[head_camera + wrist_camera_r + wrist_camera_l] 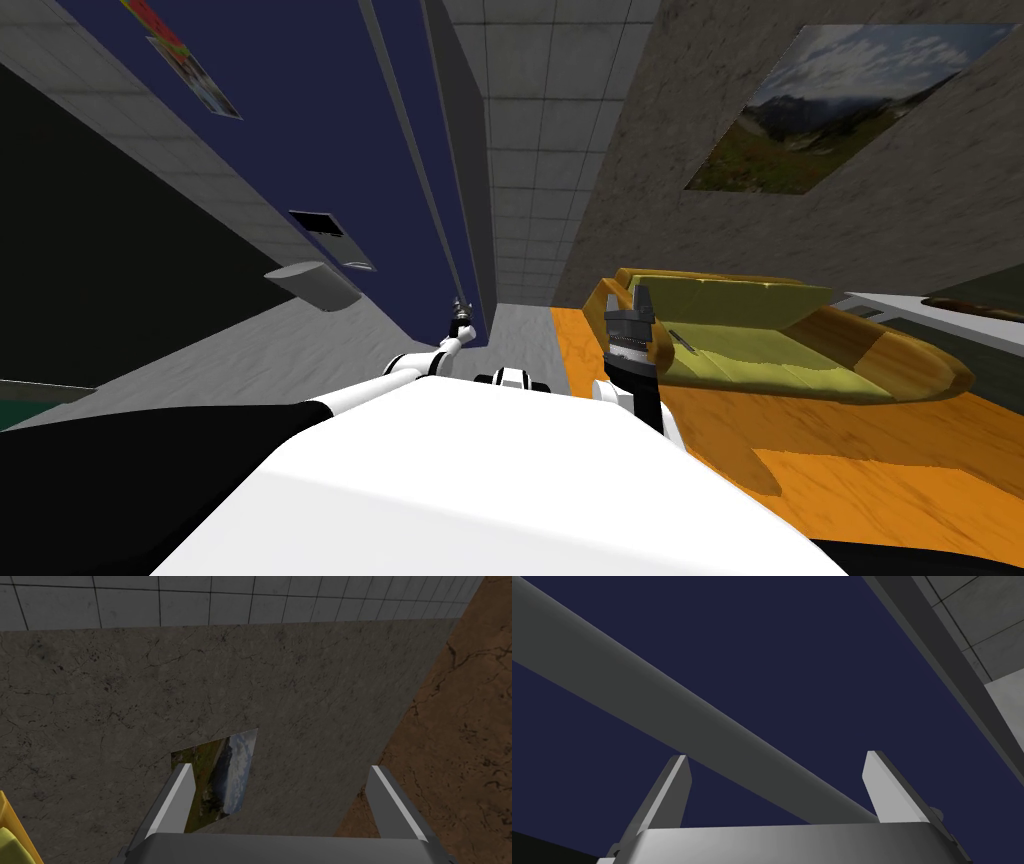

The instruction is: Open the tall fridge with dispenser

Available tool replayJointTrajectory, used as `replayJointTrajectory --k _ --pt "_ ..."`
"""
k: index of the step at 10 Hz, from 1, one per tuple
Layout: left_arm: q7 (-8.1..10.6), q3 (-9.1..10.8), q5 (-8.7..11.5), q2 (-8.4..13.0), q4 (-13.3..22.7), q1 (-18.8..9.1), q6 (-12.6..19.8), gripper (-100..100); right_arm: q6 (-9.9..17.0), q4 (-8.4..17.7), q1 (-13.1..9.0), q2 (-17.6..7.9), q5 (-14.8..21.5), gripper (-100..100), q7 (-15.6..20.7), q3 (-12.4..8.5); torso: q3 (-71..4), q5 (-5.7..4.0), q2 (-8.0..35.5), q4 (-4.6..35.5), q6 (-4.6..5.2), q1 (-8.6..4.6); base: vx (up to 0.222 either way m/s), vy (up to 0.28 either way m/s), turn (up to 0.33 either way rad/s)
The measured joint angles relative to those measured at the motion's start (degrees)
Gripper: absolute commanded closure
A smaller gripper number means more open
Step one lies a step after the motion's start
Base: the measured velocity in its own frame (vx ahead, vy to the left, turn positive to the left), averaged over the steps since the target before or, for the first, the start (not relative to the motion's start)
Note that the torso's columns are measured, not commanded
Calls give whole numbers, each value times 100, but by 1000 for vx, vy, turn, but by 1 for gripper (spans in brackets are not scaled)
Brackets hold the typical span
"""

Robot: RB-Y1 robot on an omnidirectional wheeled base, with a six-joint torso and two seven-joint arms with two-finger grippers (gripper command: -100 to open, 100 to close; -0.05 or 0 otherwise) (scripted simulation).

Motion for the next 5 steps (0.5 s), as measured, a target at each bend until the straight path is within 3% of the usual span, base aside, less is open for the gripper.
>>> replayJointTrajectory --k 1,2,3,5 --pt "108 19 -45 74 221 -61 -59 -100 0 0 0 0 0 0 0 0 -7 2 -11 -3 0 7 23 -14 -37" --pt "66 65 -56 -10 -61 173 77 -100 0 0 0 0 0 0 0 0 -9 6 -14 -6 -2 18 6 -11 10" --pt "-82 118 -45 -119 -707 441 357 -100 0 0 0 0 0 0 0 0 -9 7 -13 -3 -1 26 0 0 0" --pt "-36 103 -52 -43 -520 259 277 -100 0 0 0 0 0 0 0 0 -12 10 -18 -6 -1 29 13 -6 -47"
